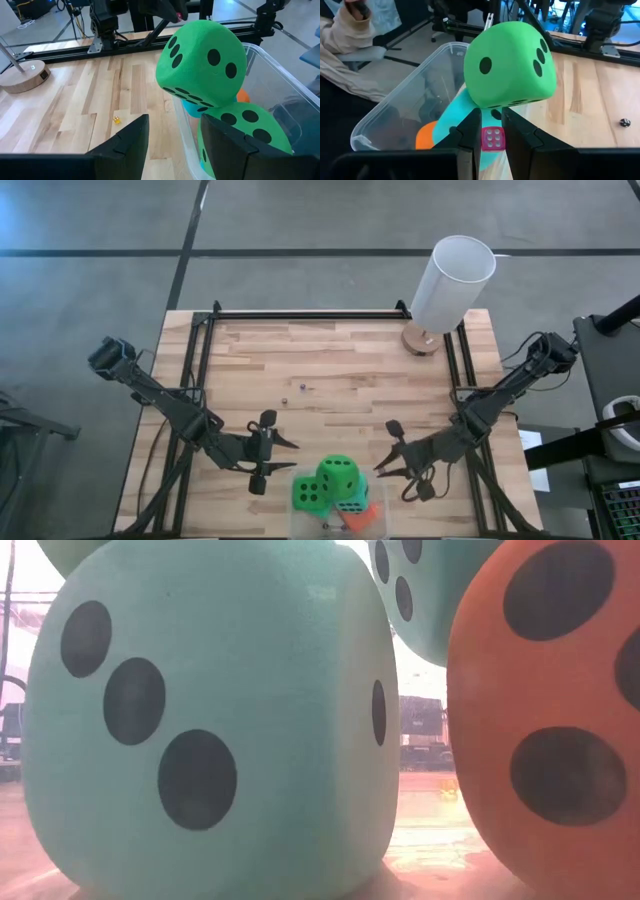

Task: Pick & Place Dice
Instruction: Put the small red dice into the transparent bin

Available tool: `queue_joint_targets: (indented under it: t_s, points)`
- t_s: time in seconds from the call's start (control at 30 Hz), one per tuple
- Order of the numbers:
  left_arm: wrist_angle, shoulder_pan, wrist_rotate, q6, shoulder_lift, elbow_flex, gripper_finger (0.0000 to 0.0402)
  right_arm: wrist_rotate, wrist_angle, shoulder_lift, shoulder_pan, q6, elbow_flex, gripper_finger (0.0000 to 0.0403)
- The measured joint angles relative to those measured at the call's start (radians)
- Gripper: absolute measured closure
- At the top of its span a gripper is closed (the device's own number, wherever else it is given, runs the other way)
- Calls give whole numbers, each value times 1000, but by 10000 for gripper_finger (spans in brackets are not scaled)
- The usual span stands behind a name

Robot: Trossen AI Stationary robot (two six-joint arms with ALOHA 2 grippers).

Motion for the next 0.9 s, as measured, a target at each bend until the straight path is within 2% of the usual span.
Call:
queue_joint_targets:
  t_s: [0.27, 0.57, 0.8, 0.9]
  points:
    - [0, 0, 0, 1, 0, 0, 225, -63, 5, 49, 0, 9, 19, 344]
    - [5, 0, 0, 7, 0, 0, 228, -197, 59, 93, 0, 12, 36, 344]
    - [7, 0, 0, 7, 0, 0, 220, -211, 55, 145, 0, -4, 61, 344]
    - [7, 0, 0, 6, 0, 0, 217, -248, 55, 166, 0, -24, 75, 344]
